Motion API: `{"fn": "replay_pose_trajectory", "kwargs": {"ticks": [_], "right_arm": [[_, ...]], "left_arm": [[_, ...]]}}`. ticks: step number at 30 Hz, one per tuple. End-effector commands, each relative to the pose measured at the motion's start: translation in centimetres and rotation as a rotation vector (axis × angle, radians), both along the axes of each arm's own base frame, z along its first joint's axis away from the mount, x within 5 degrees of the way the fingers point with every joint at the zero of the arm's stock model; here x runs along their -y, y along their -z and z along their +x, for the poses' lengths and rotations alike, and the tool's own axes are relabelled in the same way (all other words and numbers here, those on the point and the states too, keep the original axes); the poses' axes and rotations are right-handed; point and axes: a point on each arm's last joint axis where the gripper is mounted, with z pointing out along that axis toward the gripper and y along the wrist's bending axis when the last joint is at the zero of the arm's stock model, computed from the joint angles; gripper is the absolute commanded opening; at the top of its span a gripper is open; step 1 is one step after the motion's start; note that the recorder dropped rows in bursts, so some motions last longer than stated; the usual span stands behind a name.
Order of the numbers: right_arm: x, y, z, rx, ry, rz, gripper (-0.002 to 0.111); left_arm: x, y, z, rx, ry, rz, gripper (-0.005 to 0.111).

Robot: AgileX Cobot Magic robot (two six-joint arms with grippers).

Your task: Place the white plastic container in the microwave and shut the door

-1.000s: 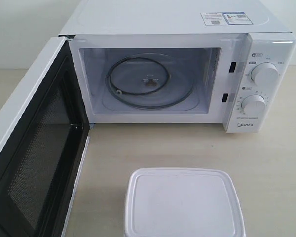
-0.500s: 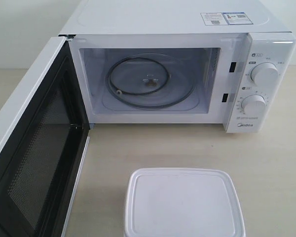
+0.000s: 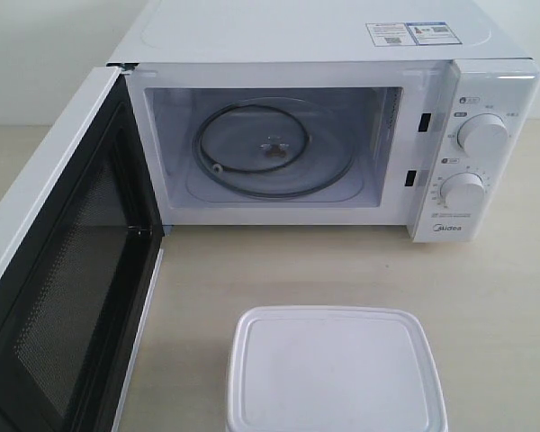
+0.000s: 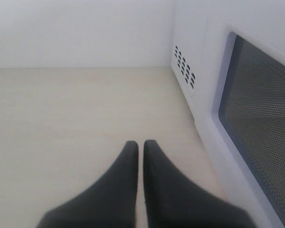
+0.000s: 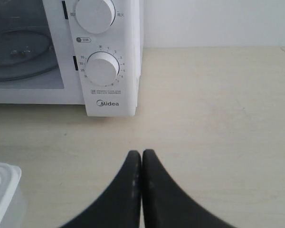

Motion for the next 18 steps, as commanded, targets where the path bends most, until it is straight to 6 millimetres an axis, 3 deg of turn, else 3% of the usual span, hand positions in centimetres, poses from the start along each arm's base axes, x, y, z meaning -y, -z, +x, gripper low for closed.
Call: {"fn": "replay_pose_trajectory", "kwargs": {"ticks": [1,18], "right_arm": [[0.06,-0.14,-0.01,0.017,0.007,-0.009,0.000],[0.06,-0.22,0.02,0.026,0.007,-0.009,0.000]], "left_arm": [[0.01,0.07,-0.01,-0.001,-0.001,-0.003,0.004],[0.01,0.07,-0.01,-0.001,-0.001,-0.003,0.004]]}}
